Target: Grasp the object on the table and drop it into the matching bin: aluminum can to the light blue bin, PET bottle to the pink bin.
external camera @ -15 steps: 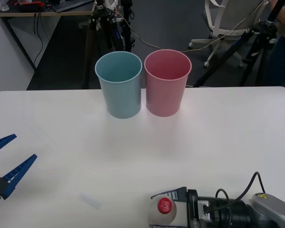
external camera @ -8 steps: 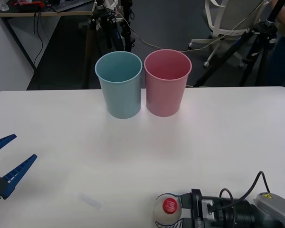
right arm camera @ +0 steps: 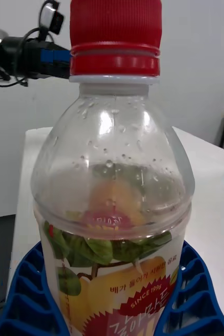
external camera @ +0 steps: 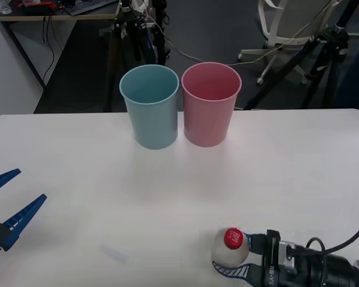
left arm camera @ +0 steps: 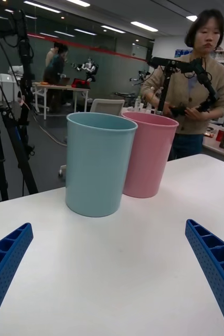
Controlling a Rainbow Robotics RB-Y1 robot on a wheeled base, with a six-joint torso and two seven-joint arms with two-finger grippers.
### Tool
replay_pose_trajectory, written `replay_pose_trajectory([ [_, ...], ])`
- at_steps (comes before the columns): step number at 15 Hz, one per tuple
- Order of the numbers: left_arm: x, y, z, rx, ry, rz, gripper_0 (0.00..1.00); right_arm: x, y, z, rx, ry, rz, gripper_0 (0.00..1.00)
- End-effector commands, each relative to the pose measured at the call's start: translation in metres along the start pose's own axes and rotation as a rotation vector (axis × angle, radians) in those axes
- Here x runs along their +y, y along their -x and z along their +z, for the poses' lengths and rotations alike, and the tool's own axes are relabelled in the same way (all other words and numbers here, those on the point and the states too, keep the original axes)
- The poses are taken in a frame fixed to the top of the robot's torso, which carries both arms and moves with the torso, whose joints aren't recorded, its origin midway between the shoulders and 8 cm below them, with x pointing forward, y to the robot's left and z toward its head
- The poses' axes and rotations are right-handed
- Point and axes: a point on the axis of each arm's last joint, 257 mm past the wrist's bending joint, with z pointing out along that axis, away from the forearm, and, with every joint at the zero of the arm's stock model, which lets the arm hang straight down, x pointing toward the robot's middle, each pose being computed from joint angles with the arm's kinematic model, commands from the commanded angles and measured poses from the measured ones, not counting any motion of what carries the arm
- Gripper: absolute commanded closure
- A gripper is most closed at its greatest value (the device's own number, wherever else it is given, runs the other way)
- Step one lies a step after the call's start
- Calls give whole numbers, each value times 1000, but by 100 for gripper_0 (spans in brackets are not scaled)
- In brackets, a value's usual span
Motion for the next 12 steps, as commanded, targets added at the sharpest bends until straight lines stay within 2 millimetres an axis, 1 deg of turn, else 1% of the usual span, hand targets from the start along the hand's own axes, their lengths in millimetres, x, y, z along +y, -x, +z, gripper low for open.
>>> replay_pose_trajectory([
  [1,0,0,0,0,0,0,0,-45,6,-15,-6,-141,50,100],
  [3,0,0,0,0,0,0,0,-76,9,-27,-1,-241,33,100],
  [4,0,0,0,0,0,0,0,-94,10,-37,2,-305,32,100],
  [6,0,0,0,0,0,0,0,-114,10,-50,4,-381,42,100],
  [7,0,0,0,0,0,0,0,-126,11,-60,4,-428,47,100],
  [9,0,0,0,0,0,0,0,-144,11,-76,8,-505,59,100],
  [12,0,0,0,0,0,0,0,-162,12,-96,8,-596,82,100],
])
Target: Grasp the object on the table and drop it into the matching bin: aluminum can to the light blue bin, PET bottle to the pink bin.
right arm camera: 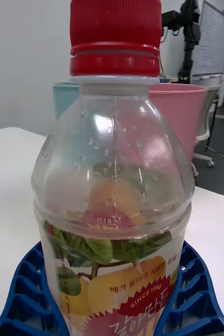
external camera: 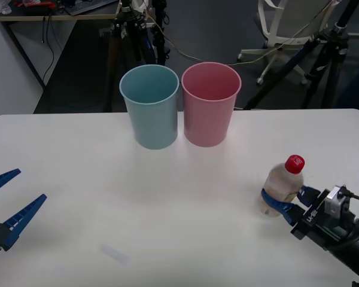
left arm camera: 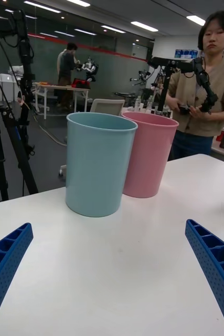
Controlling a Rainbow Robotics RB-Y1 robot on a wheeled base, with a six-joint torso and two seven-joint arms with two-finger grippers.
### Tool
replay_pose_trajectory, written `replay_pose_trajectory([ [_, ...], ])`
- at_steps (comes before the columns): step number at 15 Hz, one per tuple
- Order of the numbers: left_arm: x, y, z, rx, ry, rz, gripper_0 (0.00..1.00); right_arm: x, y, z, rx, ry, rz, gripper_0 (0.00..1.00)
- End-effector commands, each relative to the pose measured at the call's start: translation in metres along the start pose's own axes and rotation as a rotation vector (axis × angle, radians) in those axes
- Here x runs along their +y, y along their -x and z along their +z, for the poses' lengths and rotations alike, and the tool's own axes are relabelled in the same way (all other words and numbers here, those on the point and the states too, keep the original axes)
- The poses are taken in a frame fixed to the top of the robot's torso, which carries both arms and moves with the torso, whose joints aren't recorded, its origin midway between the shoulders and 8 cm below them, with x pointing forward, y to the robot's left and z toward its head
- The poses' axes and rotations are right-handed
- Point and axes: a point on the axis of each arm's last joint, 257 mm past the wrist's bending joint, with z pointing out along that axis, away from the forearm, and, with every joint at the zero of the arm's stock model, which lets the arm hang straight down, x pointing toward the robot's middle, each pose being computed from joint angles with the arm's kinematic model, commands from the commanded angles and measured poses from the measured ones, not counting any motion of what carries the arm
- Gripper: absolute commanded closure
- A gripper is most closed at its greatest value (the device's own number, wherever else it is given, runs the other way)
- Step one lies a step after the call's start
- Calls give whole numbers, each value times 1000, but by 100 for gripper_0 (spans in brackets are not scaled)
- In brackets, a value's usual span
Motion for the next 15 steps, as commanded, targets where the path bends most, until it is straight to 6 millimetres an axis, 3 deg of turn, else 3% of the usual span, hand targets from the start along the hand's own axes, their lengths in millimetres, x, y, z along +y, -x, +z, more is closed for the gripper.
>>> replay_pose_trajectory([
  [1,0,0,0,0,0,0,0,-21,5,-6,1,-75,19,100],
  [6,0,0,0,0,0,0,0,-40,13,-16,0,-143,29,100],
  [15,0,0,0,0,0,0,0,-45,124,-4,2,-107,-3,100],
])
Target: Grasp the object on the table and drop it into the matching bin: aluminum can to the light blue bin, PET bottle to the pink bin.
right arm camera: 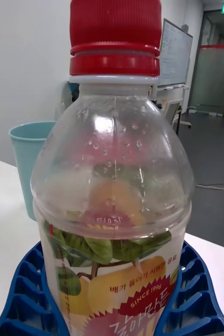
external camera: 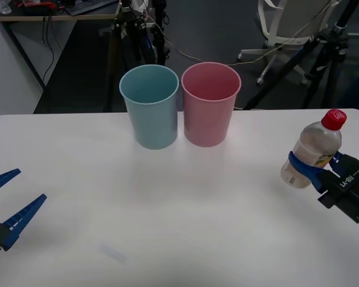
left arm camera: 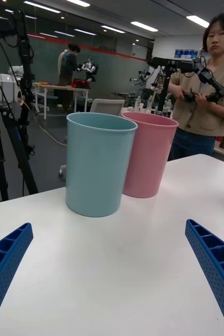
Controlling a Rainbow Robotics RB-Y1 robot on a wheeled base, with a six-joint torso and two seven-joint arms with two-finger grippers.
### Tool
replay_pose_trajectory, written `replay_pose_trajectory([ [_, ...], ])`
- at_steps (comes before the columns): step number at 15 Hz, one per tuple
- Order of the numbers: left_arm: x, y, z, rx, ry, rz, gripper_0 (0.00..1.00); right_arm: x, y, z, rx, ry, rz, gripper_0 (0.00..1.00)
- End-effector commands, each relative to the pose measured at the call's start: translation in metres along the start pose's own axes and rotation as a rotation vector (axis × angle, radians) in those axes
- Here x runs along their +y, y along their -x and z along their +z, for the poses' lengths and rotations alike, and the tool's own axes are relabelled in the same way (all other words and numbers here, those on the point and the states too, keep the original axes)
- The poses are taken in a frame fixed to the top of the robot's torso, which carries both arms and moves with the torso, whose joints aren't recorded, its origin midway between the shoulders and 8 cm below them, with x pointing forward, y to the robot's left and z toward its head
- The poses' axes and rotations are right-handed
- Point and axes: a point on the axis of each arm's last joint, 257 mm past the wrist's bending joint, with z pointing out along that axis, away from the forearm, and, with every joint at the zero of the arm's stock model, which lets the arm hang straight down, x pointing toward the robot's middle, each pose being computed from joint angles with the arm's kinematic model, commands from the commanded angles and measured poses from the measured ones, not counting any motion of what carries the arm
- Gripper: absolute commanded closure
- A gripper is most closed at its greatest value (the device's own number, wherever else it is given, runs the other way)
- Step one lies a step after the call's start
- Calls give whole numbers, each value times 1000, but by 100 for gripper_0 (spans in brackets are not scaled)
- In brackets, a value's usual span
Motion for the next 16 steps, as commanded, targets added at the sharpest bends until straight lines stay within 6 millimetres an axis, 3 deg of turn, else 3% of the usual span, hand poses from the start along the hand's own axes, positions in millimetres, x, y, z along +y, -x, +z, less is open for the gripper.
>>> replay_pose_trajectory([
  [1,0,0,0,0,0,0,0,1,36,3,15,23,19,100],
  [7,0,0,0,0,0,0,0,24,128,12,-42,140,49,100],
  [12,0,0,0,0,0,0,0,25,174,20,-22,171,92,100],
  [16,0,0,0,0,0,0,0,13,193,33,-16,141,109,100],
])
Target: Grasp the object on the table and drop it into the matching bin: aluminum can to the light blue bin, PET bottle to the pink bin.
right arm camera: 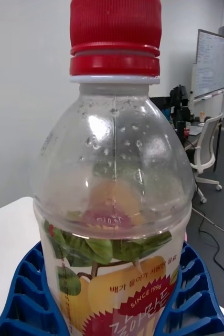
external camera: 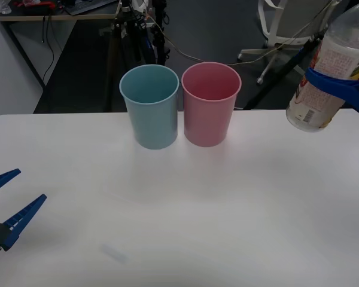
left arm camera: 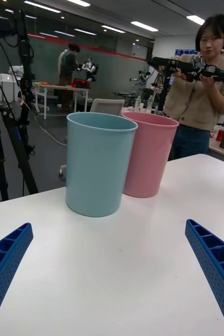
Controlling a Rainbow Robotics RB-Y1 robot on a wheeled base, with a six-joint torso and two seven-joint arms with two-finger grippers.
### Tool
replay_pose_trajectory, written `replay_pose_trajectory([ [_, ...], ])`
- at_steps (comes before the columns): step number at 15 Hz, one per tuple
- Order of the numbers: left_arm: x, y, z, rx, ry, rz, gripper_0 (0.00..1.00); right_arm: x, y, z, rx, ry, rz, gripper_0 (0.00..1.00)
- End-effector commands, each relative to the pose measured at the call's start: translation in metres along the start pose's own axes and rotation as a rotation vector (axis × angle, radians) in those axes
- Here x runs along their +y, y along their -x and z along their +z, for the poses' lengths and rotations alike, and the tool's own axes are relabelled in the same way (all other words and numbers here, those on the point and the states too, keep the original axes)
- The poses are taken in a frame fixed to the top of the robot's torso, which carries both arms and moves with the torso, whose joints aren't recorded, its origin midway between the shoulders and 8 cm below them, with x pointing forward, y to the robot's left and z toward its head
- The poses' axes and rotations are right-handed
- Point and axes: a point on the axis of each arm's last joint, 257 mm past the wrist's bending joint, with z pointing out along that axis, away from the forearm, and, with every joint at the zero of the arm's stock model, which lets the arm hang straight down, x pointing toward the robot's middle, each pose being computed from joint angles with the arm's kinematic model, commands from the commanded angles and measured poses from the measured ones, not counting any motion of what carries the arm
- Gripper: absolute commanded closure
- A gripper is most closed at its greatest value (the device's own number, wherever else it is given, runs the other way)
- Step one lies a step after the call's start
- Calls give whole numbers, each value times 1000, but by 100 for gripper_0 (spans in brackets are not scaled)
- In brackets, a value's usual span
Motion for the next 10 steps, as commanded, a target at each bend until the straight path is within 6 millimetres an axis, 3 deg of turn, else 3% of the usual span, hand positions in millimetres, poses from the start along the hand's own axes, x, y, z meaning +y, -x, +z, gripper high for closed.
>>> replay_pose_trajectory([
  [1,0,0,0,0,0,0,0,-6,14,13,3,-17,20,100],
  [5,0,0,0,0,0,0,0,-8,21,45,-3,-6,36,100],
  [10,0,0,0,0,0,0,0,-19,7,110,9,13,22,100],
])
